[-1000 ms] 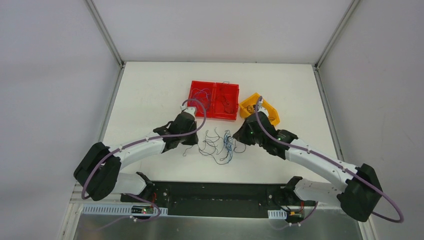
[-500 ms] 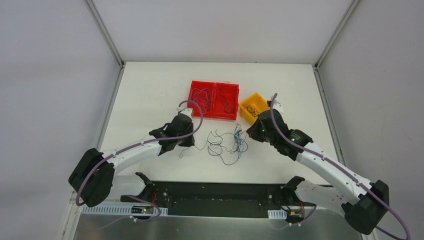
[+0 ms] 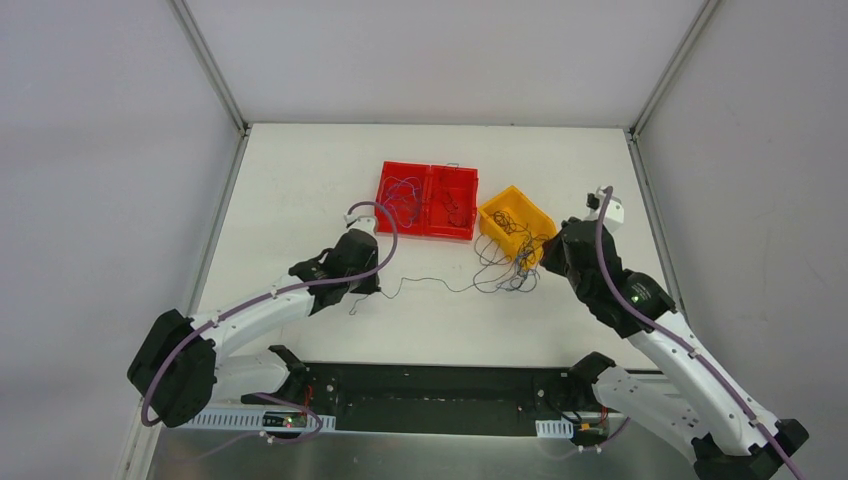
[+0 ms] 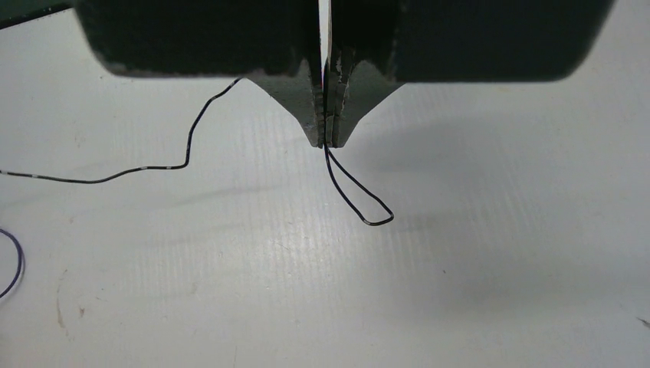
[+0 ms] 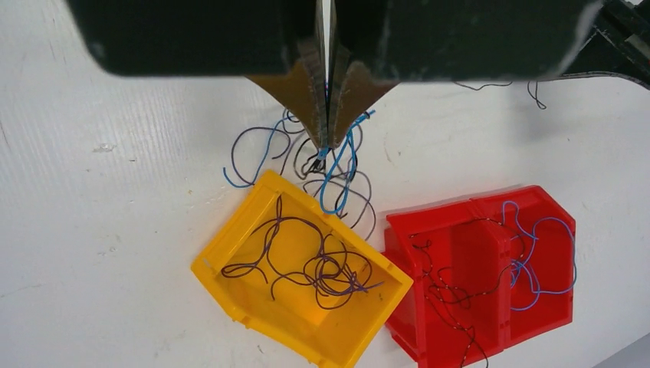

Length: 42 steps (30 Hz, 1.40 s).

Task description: Untangle the cables

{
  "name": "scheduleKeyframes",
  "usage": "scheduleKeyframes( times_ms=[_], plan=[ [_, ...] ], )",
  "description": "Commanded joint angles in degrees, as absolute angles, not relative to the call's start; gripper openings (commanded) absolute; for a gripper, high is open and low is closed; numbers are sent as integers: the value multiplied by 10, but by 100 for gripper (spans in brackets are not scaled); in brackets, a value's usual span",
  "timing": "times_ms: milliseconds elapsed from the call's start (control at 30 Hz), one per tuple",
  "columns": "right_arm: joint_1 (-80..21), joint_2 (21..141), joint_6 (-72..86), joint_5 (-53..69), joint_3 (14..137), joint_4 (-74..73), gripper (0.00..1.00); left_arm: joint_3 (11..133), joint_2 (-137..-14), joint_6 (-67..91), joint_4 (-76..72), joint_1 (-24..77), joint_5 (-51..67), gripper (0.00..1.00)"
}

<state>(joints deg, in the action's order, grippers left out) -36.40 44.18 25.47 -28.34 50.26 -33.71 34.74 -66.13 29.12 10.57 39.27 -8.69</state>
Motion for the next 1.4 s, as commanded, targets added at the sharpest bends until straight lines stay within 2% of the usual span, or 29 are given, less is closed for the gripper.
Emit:
scheduleKeyframes(
  times_ms=[0,267,333,433,533,633,833,1000,1233,1367],
  plan=[
    [-360,435,236,-301,511,-349,0,345,-644,280,126,386,-115,0],
    [-360,452,226,-162,500,-309,0,367,-642,264,131,387,-88,0],
    [-360,456,225,-126,500,-299,0,373,-639,255,131,387,-70,15],
    [-360,459,215,-60,500,-274,0,384,-631,243,128,387,-36,41],
    [-360,462,209,11,510,-262,0,390,-618,228,116,391,-10,58],
    [-360,464,208,40,528,-263,0,386,-602,207,89,397,6,68],
    [-361,473,209,62,575,-276,0,358,-579,184,-30,403,86,76],
    [-361,485,218,83,601,-274,0,345,-622,166,-161,425,135,78],
    [-360,501,232,119,622,-264,0,314,-675,152,-382,455,150,75],
    [-361,507,236,121,624,-263,0,332,-702,164,-412,456,199,70]
  ],
)
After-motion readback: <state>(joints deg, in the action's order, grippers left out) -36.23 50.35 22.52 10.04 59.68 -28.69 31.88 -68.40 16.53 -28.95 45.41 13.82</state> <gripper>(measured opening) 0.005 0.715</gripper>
